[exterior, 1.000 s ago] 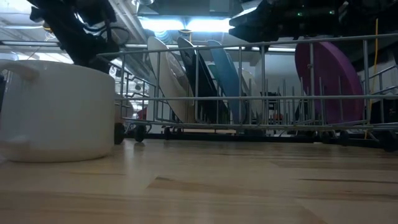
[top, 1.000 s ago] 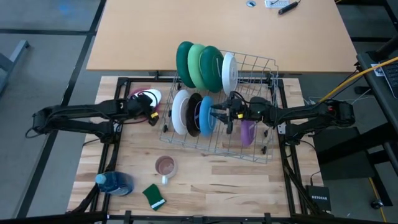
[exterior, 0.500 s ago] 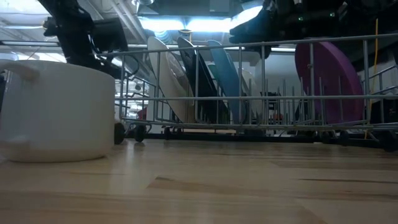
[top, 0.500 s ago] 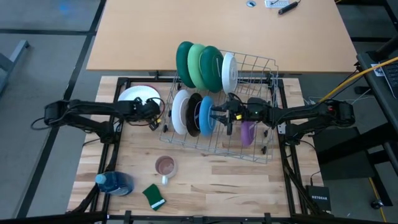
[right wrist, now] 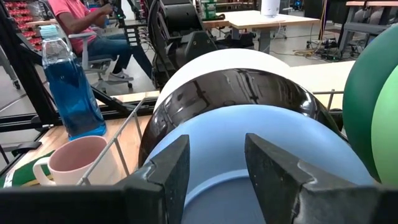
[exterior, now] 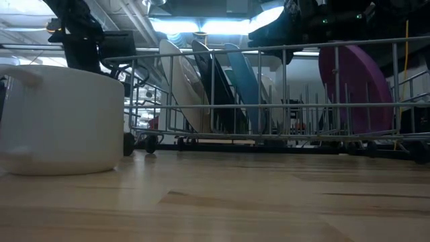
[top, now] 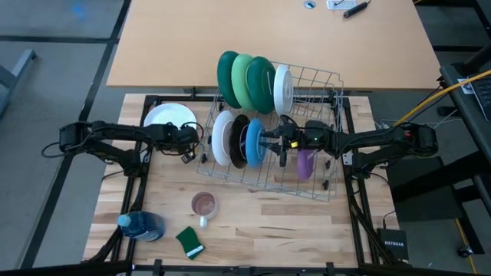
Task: Sort dishes
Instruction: Put the white plate into the dishwasher rack
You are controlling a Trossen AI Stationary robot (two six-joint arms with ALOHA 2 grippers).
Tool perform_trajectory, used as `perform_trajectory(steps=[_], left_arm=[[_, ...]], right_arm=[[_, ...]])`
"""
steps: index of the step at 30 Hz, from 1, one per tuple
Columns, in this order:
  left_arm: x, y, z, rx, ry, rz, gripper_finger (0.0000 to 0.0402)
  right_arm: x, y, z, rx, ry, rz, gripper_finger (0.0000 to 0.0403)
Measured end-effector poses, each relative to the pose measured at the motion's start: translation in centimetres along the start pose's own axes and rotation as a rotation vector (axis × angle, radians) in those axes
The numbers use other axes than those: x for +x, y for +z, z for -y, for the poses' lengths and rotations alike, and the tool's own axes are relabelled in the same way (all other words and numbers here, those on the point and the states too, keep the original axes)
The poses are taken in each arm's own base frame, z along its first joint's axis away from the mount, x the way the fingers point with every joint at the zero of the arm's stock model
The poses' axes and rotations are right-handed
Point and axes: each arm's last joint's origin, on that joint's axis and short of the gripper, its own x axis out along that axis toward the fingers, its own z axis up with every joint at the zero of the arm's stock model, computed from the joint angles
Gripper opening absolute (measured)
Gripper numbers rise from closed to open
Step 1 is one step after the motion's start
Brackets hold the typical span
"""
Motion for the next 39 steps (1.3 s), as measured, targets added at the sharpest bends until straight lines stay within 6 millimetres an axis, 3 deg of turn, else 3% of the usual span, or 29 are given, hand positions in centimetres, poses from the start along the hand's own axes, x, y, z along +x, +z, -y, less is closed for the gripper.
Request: perform_trajectory(steps=[5, 16, 27, 31, 37, 39], left_arm=[[0.0, -0.3, -0.1, -0.012, 0.01, -0.029, 0.0084], [0.4, -0.3, 0.0, -0.005, 0.023, -0.046, 0.0173], [2.0, -0.2, 0.7, 0.059, 0.078, -0.1, 0.0181], [1.8, -0.2, 0.6, 0.061, 0.076, -0.094, 0.015], [1.5, -0.2, 0.5, 0.077, 0.076, -0.081, 0.0046], [1.5, -0.1, 0.5, 0.081, 0.089, -0.066, 0.0028]], right_arm=[[0.0, 0.0, 0.0, 0.0, 0.0, 0.0, 0.016], [0.0, -0.1, 0.0, 0.0, 0.0, -0.007, 0.016], [0.0, -0.5, 0.0, 0.003, -0.003, -0.051, 0.016], [0.0, -0.5, 0.0, 0.003, -0.003, -0.052, 0.016], [0.0, -0.5, 0.0, 0.003, -0.003, -0.051, 0.016], [0.0, -0.5, 0.0, 0.003, -0.003, -0.051, 0.016]])
